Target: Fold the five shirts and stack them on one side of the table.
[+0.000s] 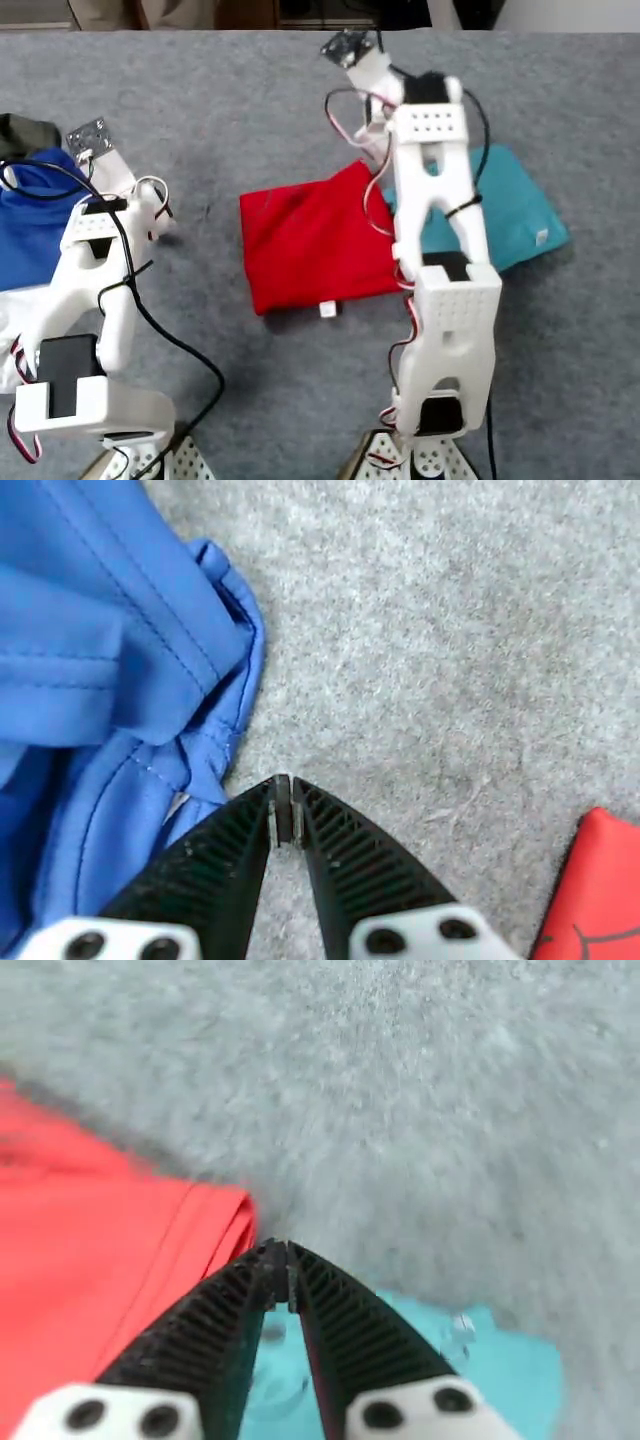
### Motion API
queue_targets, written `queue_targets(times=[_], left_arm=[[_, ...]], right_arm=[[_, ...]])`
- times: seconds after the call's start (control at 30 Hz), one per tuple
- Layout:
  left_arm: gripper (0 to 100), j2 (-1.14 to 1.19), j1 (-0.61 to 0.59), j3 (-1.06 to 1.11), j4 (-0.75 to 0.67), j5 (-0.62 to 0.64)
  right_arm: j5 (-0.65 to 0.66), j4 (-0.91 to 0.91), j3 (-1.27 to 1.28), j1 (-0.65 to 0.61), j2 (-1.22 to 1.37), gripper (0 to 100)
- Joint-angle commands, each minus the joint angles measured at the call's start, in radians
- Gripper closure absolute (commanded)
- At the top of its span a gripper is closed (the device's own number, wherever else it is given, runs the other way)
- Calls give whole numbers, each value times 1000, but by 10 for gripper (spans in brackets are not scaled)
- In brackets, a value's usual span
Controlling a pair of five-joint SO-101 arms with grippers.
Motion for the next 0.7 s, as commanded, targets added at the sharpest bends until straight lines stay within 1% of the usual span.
queue_targets(times=[0.0, 0.03, 0.1, 0.2, 0.27, 0.37, 0.53, 0.6, 0.67], left_arm=[[979, -48, 55, -77, 68, 2], [979, -65, 81, -114, 126, 15], [979, -93, 143, -175, 229, 72], [979, -110, 250, -232, 296, 150], [979, -105, 308, -235, 296, 164], [979, -94, 367, -239, 296, 167], [979, -84, 431, -239, 292, 167], [979, -67, 434, -221, 261, 167], [979, -31, 428, -199, 192, 167]], right_arm=[[-6, 302, -217, 1, -1, 989], [-14, 315, -211, -1, -7, 990], [-37, 310, -120, 25, -61, 990], [-43, 308, 125, 18, -186, 990], [-44, 301, 325, 12, -295, 990], [-44, 203, 615, 15, -466, 990], [-48, -52, 1009, 7, -704, 990], [-48, -161, 1121, 7, -745, 988], [-48, -256, 1208, 12, -750, 988]])
